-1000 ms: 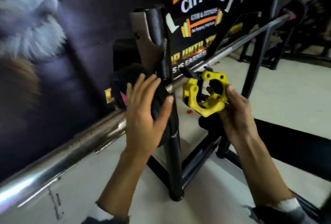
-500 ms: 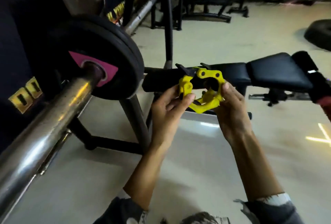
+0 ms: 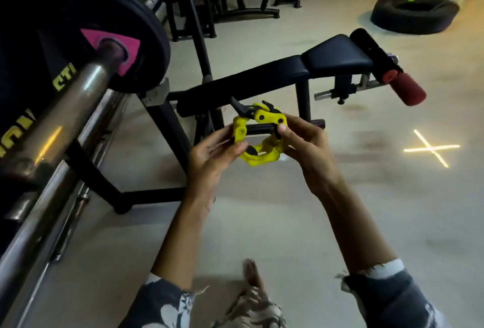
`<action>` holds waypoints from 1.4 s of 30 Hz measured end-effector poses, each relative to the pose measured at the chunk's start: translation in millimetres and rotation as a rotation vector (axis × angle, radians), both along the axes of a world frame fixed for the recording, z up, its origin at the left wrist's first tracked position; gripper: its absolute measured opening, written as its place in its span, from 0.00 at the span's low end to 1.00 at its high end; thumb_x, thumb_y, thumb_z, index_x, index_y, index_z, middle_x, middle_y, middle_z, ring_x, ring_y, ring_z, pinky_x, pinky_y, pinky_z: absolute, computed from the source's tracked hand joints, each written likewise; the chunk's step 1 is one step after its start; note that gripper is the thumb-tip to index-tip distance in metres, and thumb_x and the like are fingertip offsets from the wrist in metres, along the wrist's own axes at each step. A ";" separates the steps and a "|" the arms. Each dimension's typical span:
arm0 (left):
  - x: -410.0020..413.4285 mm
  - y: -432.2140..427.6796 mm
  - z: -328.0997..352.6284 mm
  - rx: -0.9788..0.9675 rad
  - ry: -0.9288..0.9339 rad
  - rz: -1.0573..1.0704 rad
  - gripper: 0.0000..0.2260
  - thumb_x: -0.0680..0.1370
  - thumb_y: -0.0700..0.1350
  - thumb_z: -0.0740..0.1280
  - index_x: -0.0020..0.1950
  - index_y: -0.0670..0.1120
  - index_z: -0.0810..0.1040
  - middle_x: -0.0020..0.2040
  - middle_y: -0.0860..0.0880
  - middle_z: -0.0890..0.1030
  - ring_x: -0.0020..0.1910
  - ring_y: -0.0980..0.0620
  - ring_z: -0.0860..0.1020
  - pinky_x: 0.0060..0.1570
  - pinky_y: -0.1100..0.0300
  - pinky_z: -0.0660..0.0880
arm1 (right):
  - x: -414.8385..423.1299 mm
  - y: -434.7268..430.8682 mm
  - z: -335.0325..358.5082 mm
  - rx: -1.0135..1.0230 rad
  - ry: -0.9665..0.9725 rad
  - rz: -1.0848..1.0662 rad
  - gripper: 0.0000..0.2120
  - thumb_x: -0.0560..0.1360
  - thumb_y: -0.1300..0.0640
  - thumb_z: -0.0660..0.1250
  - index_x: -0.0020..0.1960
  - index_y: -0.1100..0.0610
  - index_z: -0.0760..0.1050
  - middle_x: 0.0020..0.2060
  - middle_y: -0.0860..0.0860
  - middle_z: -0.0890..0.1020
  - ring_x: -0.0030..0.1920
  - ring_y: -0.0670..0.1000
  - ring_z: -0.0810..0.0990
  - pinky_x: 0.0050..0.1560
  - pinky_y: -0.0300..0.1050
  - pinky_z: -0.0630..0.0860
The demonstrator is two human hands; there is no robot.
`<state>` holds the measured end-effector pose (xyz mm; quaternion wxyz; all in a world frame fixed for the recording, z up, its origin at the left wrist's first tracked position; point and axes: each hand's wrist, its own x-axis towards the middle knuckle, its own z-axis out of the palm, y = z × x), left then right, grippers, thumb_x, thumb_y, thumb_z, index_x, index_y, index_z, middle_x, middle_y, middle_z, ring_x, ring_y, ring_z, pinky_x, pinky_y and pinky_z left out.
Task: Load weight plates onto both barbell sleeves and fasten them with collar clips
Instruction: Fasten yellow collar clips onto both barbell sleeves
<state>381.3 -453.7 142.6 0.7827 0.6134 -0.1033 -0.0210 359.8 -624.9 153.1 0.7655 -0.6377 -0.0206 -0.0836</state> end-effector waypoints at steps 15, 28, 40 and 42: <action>-125.8 191.6 42.2 0.138 -0.191 0.273 0.18 0.60 0.46 0.76 0.49 0.50 0.83 0.47 0.49 0.85 0.49 0.49 0.82 0.51 0.58 0.78 | -92.8 181.7 30.8 0.149 -0.129 0.211 0.20 0.73 0.68 0.64 0.65 0.61 0.70 0.50 0.52 0.82 0.49 0.43 0.81 0.47 0.36 0.78; -48.7 322.7 53.4 0.274 -0.208 -0.001 0.22 0.60 0.47 0.78 0.52 0.55 0.82 0.52 0.54 0.84 0.54 0.54 0.80 0.51 0.66 0.75 | -64.6 310.4 12.2 0.105 -0.189 -0.009 0.22 0.76 0.69 0.61 0.69 0.61 0.65 0.59 0.47 0.76 0.55 0.40 0.79 0.57 0.37 0.75; 29.0 311.4 59.1 0.303 -0.217 -0.031 0.21 0.72 0.31 0.68 0.65 0.37 0.72 0.56 0.44 0.78 0.42 0.65 0.80 0.35 0.75 0.72 | -2.5 314.9 20.5 0.054 -0.084 -0.124 0.22 0.77 0.64 0.60 0.71 0.59 0.64 0.64 0.57 0.75 0.57 0.50 0.78 0.60 0.52 0.76; 50.0 309.0 62.9 0.329 -0.207 -0.024 0.21 0.72 0.32 0.69 0.65 0.37 0.72 0.58 0.40 0.77 0.48 0.56 0.81 0.37 0.72 0.75 | 16.7 314.0 25.3 0.060 -0.066 -0.135 0.22 0.77 0.64 0.60 0.71 0.59 0.63 0.63 0.56 0.75 0.57 0.52 0.78 0.56 0.50 0.78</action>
